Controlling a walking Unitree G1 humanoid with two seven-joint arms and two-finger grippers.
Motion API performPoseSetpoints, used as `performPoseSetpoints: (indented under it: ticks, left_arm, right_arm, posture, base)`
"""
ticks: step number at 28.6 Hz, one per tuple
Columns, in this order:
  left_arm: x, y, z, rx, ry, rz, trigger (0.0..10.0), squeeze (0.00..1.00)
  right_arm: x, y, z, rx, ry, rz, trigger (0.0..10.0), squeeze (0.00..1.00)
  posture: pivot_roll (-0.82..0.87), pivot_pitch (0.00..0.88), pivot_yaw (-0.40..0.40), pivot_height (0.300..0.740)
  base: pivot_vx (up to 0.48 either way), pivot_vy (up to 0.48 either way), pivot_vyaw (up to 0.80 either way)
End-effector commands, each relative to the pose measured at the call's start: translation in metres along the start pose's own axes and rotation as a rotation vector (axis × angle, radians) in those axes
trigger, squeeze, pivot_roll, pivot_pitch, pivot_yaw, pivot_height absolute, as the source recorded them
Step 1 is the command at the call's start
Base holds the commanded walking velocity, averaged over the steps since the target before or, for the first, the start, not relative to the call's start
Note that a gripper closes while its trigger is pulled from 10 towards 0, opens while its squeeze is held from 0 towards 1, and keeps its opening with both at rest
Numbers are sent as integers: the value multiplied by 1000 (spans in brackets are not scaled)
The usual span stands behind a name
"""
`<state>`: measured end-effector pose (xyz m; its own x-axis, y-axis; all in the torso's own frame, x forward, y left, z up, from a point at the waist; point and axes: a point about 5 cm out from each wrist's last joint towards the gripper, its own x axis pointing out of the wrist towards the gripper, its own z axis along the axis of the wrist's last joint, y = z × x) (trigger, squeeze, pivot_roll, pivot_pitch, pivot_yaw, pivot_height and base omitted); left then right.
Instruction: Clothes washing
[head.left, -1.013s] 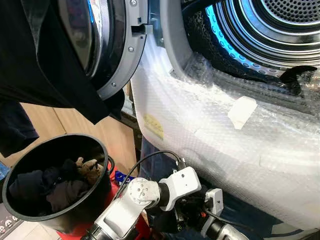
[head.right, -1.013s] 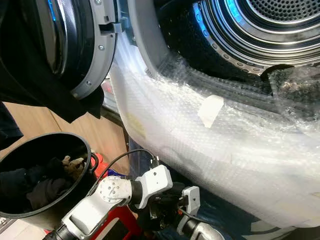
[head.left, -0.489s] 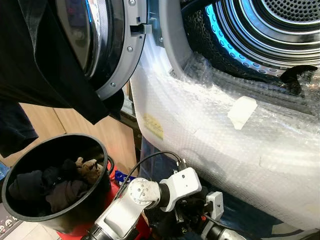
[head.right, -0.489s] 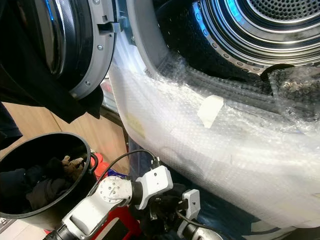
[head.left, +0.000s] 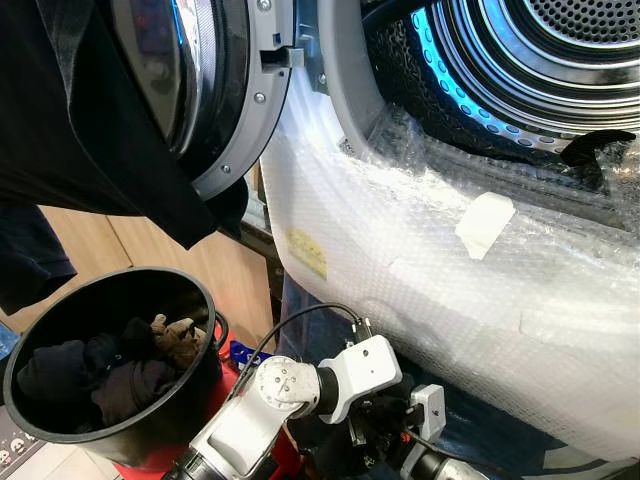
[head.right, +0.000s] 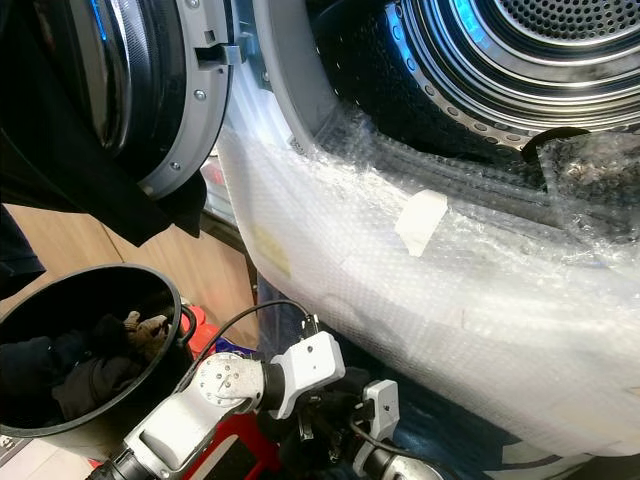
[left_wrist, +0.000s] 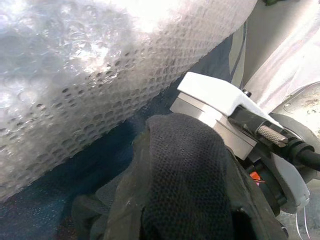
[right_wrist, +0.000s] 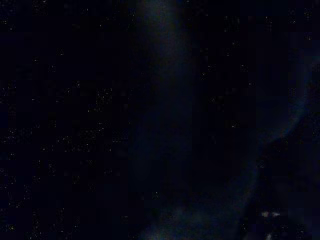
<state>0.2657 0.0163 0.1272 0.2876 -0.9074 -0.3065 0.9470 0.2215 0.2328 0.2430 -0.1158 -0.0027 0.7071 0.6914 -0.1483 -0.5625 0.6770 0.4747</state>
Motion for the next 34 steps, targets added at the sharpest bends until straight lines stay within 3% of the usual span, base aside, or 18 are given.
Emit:
performPoseSetpoints:
  ticks: [1,16,19,20,22,23,24,32,34]
  left_arm:
    - [1,4,25,57,-104,2,0,0]
    - [-1,9,25,48,-115,64,0,0]
    - [-1,10,24,53,-114,82,3098,0]
    - [-2,11,24,56,-114,97,8392,0]
    - [-2,11,23,57,-114,103,8392,0]
    - [-2,11,23,52,-116,109,10000,0]
    - [-3,13,23,27,-126,122,10000,1000]
    - [-11,14,21,6,-127,146,10000,1000]
    - [-20,14,21,-18,-125,151,10000,1000]
  right_arm:
    - [-1,3,-14,26,59,-8,0,0]
    - [4,5,-13,26,46,13,0,0]
    - [5,6,-14,24,56,18,0,0]
    - [5,7,-16,22,68,17,0,0]
    - [5,7,-16,21,71,17,0,0]
    - [5,7,-17,20,73,17,0,0]
    - [5,7,-17,21,74,19,0,0]
    - [7,9,-17,20,75,27,0,0]
    - [6,9,-19,11,91,30,0,0]
  posture:
    - [57,102,-3,740]
    - [58,107,-6,740]
    - [60,108,-5,740]
    - [59,106,-5,740]
    - [59,106,-5,740]
    - [59,107,-5,740]
    - [60,109,-5,740]
    - [62,108,-1,740]
    - [61,109,-3,740]
  base:
    - [0,0,0]
    - [0,0,0]
    - [0,0,0]
    - [0,0,0]
    - [0,0,0]
    - [0,0,0]
    - [0,0,0]
    - [0,0,0]
    - [0,0,0]
